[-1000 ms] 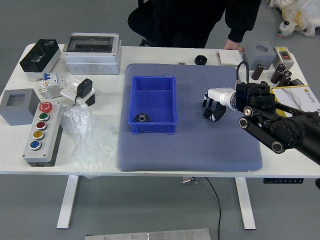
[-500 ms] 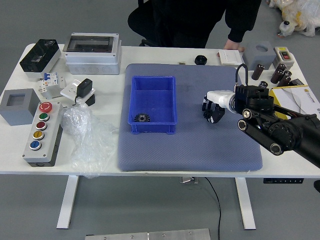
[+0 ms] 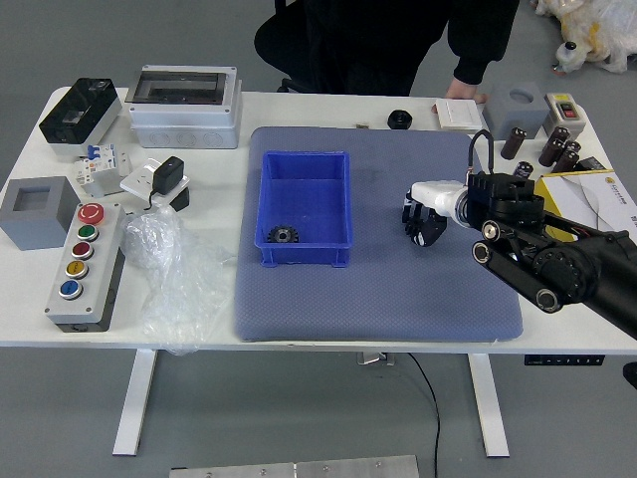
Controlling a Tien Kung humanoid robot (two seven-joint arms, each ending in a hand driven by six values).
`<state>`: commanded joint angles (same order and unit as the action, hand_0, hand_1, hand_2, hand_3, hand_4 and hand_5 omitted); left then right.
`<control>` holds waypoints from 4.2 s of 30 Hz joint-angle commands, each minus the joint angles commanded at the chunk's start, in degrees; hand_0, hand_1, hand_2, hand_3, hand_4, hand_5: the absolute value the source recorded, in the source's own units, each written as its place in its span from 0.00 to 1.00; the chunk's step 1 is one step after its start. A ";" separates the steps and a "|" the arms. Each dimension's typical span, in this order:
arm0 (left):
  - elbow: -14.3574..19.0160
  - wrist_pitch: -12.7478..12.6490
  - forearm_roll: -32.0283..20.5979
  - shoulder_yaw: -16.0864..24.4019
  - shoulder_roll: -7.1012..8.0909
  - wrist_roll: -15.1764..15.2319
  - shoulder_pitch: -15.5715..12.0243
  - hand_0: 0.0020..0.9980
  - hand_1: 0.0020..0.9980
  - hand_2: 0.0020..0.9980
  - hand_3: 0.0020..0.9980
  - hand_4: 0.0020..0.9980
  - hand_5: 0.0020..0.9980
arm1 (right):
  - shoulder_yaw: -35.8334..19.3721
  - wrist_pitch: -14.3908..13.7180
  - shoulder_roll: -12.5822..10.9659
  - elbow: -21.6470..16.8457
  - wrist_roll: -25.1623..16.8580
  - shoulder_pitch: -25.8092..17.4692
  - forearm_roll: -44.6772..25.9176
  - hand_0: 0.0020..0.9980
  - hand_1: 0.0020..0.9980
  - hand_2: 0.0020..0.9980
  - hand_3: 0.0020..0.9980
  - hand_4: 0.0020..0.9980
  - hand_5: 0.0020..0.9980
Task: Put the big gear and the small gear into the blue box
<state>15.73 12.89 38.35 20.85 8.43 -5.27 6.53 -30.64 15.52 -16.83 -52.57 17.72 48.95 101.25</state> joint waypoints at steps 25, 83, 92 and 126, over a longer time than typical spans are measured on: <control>0.00 0.01 -0.02 0.00 -0.13 -0.02 0.14 0.86 0.83 0.83 0.78 0.60 0.37 | -0.46 -3.00 0.07 0.14 -0.51 -0.11 0.73 0.50 0.36 0.47 0.60 0.60 0.03; -0.02 0.21 -0.14 -0.65 1.22 -0.12 -1.11 0.86 0.83 0.83 0.78 0.60 0.37 | -1.14 1.43 0.31 -10.98 3.35 9.01 6.12 0.50 0.37 0.47 0.61 0.54 0.04; -0.03 0.24 -0.36 -1.27 1.27 -0.16 -0.80 0.86 0.83 0.83 0.78 0.60 0.37 | -0.11 1.26 4.44 -9.61 3.27 10.70 5.58 0.50 0.37 0.47 0.60 0.54 0.06; -0.05 0.28 -1.30 -3.00 0.88 -0.25 0.21 0.86 0.83 0.83 0.78 0.60 0.37 | -1.07 0.43 11.16 -6.43 2.85 10.78 1.69 0.46 0.44 0.55 0.66 0.72 0.25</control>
<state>15.68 13.17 37.05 17.85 9.31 -5.52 6.74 -31.71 15.95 -5.67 -59.00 20.57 59.73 102.94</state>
